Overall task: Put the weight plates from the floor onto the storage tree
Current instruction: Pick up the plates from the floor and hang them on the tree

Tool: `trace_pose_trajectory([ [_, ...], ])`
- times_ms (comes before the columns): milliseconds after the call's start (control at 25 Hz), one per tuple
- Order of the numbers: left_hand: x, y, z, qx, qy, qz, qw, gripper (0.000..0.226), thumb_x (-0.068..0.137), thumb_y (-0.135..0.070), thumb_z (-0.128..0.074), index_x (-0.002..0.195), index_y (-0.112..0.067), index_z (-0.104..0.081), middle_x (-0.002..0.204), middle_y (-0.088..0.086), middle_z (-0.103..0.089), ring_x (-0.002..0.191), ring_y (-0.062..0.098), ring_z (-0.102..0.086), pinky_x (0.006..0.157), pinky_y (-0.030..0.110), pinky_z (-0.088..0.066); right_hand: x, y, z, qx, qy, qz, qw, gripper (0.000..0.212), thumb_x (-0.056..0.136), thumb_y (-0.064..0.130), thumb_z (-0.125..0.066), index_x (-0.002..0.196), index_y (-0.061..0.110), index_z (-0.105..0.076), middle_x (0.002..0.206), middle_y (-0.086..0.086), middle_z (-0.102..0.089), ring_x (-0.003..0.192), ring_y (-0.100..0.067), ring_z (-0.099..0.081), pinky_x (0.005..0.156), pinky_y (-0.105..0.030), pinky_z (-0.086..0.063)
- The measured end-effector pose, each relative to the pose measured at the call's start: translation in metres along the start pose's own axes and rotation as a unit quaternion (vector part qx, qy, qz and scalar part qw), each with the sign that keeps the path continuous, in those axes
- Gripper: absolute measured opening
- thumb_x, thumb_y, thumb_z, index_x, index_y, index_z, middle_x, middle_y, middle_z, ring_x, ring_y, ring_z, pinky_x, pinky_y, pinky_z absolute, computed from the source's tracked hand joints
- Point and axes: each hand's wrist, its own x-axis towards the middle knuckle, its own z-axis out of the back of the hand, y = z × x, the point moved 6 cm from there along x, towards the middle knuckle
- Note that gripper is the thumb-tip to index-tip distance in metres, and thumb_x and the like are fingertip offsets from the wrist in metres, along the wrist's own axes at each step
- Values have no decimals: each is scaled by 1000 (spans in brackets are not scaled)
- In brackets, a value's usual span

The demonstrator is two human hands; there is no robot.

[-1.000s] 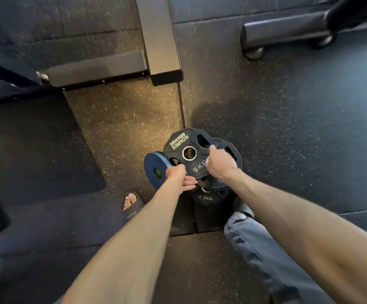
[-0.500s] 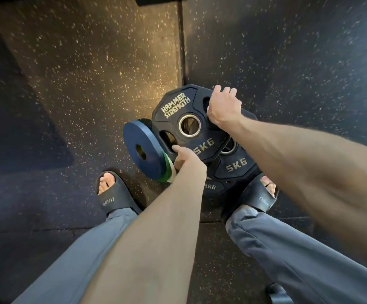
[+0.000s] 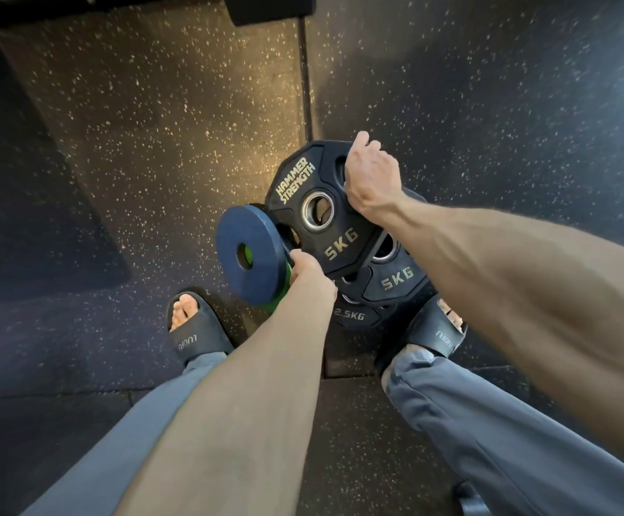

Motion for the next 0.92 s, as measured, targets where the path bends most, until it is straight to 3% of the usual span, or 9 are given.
trace_pose_trajectory([
  [80, -29, -1, 13, 16, 14, 5, 1000, 60, 84, -60, -39, 117, -15, -59, 115, 8, -61, 91, 28, -54, 71, 39, -45, -13, -4, 13, 9, -5, -37, 999, 31, 90, 2, -56, 118, 3, -45, 115, -18, -59, 100, -32, -63, 77, -34, -46],
  [240, -76, 7, 32, 9, 33, -2, 999, 55, 91, -58, -37, 114, -12, -55, 110, 8, -55, 97, 28, -51, 80, 42, -46, -60, -30, 49, 39, -23, -100, 994, 21, 93, 3, -47, 115, 3, -45, 114, -20, -60, 99, -35, -63, 73, -33, -39],
  [360, -126, 29, 47, 11, 64, -22, 998, 62, 87, -64, -39, 123, -17, -56, 114, 9, -63, 93, 31, -59, 67, 41, -51, -111, -51, 98, 73, -42, -125, 989, 22, 93, 7, -47, 113, 2, -44, 111, -22, -61, 96, -39, -63, 77, -38, -44],
  [520, -216, 43, 90, 3, 63, -66, 996, 59, 91, -62, -41, 121, -14, -57, 109, 10, -68, 92, 33, -65, 65, 41, -54, -182, -56, 176, 122, -68, -177, 974, 18, 93, 9, -44, 110, 2, -45, 108, -21, -61, 92, -40, -64, 76, -39, -46],
  [720, -371, 26, 156, -6, 92, -157, 983, 56, 93, -59, -45, 115, -9, -56, 108, 10, -67, 94, 34, -67, 79, 45, -58, -246, -33, 318, 181, -139, -220, 949, 17, 96, 11, -46, 111, 2, -45, 106, -19, -62, 90, -39, -66, 71, -37, -44],
  [840, -463, -5, 190, -16, 119, -224, 967, 65, 87, -63, -46, 115, -6, -56, 105, 10, -69, 90, 33, -69, 84, 49, -58, -270, -7, 425, 225, -200, -235, 924, 23, 97, 14, -45, 116, 1, -46, 111, -20, -62, 95, -41, -65, 77, -42, -48],
  [920, -536, -34, 212, -36, 150, -275, 949, 58, 88, -58, -51, 111, -5, -56, 105, 11, -68, 94, 35, -69, 85, 52, -58, -284, 14, 504, 283, -245, -232, 898, 24, 98, 17, -46, 117, 3, -47, 116, -19, -62, 99, -41, -64, 83, -45, -49],
])
